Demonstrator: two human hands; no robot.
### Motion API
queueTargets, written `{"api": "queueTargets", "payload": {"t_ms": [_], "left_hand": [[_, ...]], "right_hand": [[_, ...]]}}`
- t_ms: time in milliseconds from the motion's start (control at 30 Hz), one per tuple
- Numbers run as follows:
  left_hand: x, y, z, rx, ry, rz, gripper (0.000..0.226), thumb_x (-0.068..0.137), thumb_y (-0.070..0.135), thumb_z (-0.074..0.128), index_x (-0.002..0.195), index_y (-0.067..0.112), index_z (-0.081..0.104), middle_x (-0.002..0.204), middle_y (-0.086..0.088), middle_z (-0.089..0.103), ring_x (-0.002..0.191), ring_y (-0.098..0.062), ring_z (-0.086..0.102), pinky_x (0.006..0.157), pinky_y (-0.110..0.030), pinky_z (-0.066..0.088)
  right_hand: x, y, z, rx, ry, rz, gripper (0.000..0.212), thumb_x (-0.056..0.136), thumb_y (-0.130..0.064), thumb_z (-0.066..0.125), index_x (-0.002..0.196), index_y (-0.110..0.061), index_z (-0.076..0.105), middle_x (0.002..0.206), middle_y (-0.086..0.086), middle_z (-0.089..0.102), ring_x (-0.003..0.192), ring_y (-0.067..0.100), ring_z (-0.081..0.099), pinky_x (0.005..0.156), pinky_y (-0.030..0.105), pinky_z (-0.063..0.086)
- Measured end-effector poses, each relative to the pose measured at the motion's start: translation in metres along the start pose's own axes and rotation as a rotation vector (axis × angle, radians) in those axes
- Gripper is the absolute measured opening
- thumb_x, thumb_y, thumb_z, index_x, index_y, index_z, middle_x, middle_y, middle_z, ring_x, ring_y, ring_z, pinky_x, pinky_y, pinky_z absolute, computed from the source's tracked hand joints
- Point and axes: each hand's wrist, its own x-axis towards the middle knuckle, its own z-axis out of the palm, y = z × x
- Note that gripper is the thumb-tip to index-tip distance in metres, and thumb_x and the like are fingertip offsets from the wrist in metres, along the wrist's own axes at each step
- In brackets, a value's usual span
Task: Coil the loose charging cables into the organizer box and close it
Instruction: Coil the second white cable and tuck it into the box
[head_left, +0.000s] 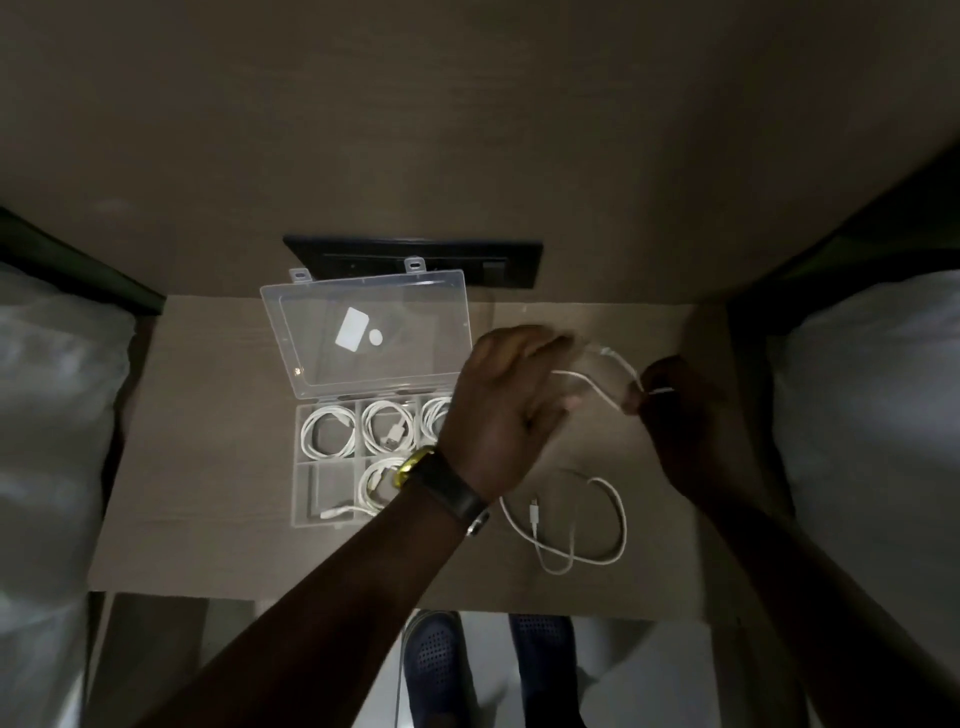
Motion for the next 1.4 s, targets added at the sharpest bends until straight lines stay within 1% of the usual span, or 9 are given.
{"api": "queueTargets", "payload": {"t_ms": [67, 167, 300, 500, 667, 800, 1033, 1200, 1400], "left_hand": [[0.015, 0.019, 0.002, 0.087, -0.114, 0.007, 0.054, 0.085, 0.036, 0.067, 0.133, 0.014, 0.055, 0.138, -0.008, 0.054, 0.13, -0.027, 0.043, 0.106, -0.037, 0.035], [0.023, 0.041, -0.003, -0.109, -0.18, -0.106, 0.022, 0.095, 0.029, 0.057, 0.099, 0.011, 0.069, 0.093, -0.004, 0.071, 0.093, -0.023, 0.062, 0.08, -0.037, 0.046], [0.027, 0.063, -0.014, -1.251, -0.279, -0.722, 0.035, 0.098, 0.032, 0.049, 0.071, 0.014, 0.061, 0.057, 0.008, 0.053, 0.058, -0.01, 0.054, 0.062, -0.025, 0.05], [0.034, 0.057, -0.031, -2.027, 0.051, -0.816, 0.03, 0.097, 0.018, 0.04, 0.101, 0.006, 0.067, 0.09, -0.005, 0.073, 0.094, -0.018, 0.07, 0.09, -0.029, 0.053], [0.037, 0.029, -0.054, -1.34, 0.234, -0.542, 0.026, 0.096, 0.004, 0.043, 0.095, 0.01, 0.069, 0.097, -0.011, 0.073, 0.104, -0.027, 0.066, 0.098, -0.038, 0.05], [0.018, 0.038, -0.054, -0.746, -0.24, -0.497, 0.025, 0.096, -0.002, 0.041, 0.087, -0.01, 0.063, 0.079, -0.018, 0.066, 0.071, -0.024, 0.064, 0.068, -0.028, 0.054], [0.008, 0.058, -0.078, -1.538, -0.387, -0.79, 0.029, 0.082, 0.021, 0.033, 0.069, 0.006, 0.055, 0.055, -0.002, 0.034, 0.042, -0.011, 0.026, 0.043, -0.025, 0.013], [0.009, 0.046, -0.112, -2.067, 0.023, -0.716, 0.026, 0.096, 0.016, 0.033, 0.09, 0.011, 0.058, 0.073, 0.003, 0.053, 0.06, -0.008, 0.052, 0.053, -0.016, 0.041], [-0.007, 0.047, -0.115, -0.983, 0.176, -0.515, 0.024, 0.101, 0.007, 0.038, 0.093, -0.003, 0.058, 0.081, -0.011, 0.065, 0.079, -0.023, 0.067, 0.075, -0.033, 0.055]], "right_hand": [[0.001, -0.014, -0.008, 0.027, -0.074, -0.163, 0.009, 0.095, -0.03, 0.058, 0.087, -0.027, 0.055, 0.079, -0.006, 0.062, 0.069, 0.018, 0.062, 0.061, 0.044, 0.05], [0.01, -0.03, -0.021, 0.231, -0.026, -0.175, 0.012, 0.096, -0.039, 0.054, 0.09, -0.03, 0.059, 0.084, -0.011, 0.061, 0.07, 0.014, 0.064, 0.06, 0.038, 0.054], [0.014, -0.045, -0.024, 0.506, 0.066, 0.044, 0.025, 0.086, -0.047, 0.067, 0.086, -0.022, 0.065, 0.076, -0.004, 0.064, 0.054, 0.009, 0.058, 0.049, 0.024, 0.049], [-0.024, -0.068, 0.009, 0.812, -0.349, 0.332, 0.015, 0.093, -0.026, 0.054, 0.083, -0.017, 0.059, 0.058, -0.002, 0.05, 0.046, 0.009, 0.04, 0.043, 0.025, 0.035], [-0.048, -0.074, -0.011, 0.565, -0.615, 0.178, 0.021, 0.099, -0.033, 0.052, 0.083, -0.021, 0.06, 0.059, -0.004, 0.053, 0.051, 0.009, 0.048, 0.049, 0.023, 0.041], [-0.014, -0.078, -0.048, 0.228, -0.214, -0.127, 0.025, 0.094, -0.051, 0.049, 0.092, -0.033, 0.066, 0.079, -0.005, 0.068, 0.069, 0.01, 0.064, 0.062, 0.035, 0.051], [0.023, -0.101, -0.028, 0.287, 0.091, -0.089, 0.024, 0.081, -0.056, 0.069, 0.073, -0.034, 0.064, 0.064, -0.009, 0.065, 0.057, 0.004, 0.06, 0.054, 0.019, 0.046], [-0.032, -0.133, 0.007, 0.237, -0.248, -0.097, 0.021, 0.096, -0.049, 0.044, 0.092, -0.045, 0.063, 0.06, -0.015, 0.061, 0.059, 0.007, 0.061, 0.06, 0.036, 0.052], [-0.052, -0.166, -0.024, -0.052, -0.466, -0.375, 0.023, 0.1, -0.036, 0.046, 0.121, -0.034, 0.054, 0.091, -0.011, 0.069, 0.082, 0.005, 0.064, 0.07, 0.029, 0.05]]}}
